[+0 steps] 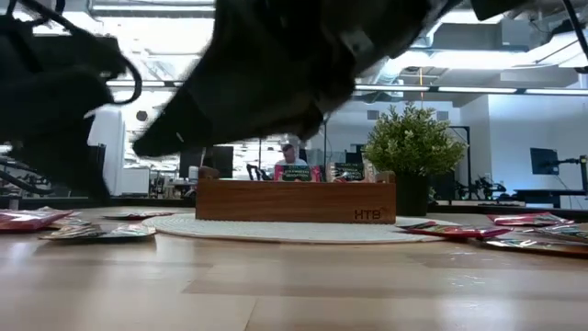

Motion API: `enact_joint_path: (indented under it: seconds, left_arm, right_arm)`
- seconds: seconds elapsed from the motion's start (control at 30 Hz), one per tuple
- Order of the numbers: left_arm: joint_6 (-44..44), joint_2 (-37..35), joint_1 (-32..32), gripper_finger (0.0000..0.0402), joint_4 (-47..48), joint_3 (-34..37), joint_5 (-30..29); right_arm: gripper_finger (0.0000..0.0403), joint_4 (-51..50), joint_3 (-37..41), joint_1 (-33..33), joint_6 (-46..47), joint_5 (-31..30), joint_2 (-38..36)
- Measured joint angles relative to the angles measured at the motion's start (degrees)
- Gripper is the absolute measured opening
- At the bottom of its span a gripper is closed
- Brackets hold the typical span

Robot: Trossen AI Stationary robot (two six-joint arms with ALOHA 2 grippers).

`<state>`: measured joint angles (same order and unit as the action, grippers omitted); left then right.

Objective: Pick & Place Tea
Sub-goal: Put the orange tea bag into the left section of the wooden organizer

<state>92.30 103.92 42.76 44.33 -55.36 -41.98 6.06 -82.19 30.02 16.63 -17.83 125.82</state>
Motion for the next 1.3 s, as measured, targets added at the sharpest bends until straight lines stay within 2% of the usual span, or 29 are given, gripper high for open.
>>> enact_joint_path:
  seconds: [0.27,0.4,0.5,0.7,0.9,1.0,1.3]
  left_arm:
    - [-6.6,0.3,1.2,0.0001,-14.7,3.9,3.2]
    - [-9.7,0.3,3.3,0.0001,-23.6,4.2,4.7]
    - [-14.4,0.3,6.4,0.0001,-30.5,3.2,5.4]
    - [-25.0,0.1,10.6,0.0001,-40.0,1.5,-0.9]
    - [-25.2,0.4,10.1,0.0001,-36.6,1.6,-5.9]
    - [-25.1,1.6,9.2,0.0001,-35.8,1.6,-6.8]
    - [-25.0,8.2,6.8,0.0001,-37.5,1.6,-4.4]
  right_arm:
    - [0.0000,8.7,-0.4,-1.4,3.1,0.9,4.2]
    - [0.0000,5.9,0.1,-1.8,6.0,-0.1,5.1]
    - [0.0000,-1.1,0.0,-1.8,7.4,-2.6,4.0]
    - [0.0000,-12.2,-0.4,-0.9,11.3,-7.0,0.7]
    - [0.0002,-14.7,-0.2,-1.4,15.2,-5.6,-1.0]
    - [0.0024,-13.1,0.0,-2.6,16.6,-3.1,-0.9]
    - [0.0164,-12.7,-0.2,-5.1,27.1,-0.4,0.3]
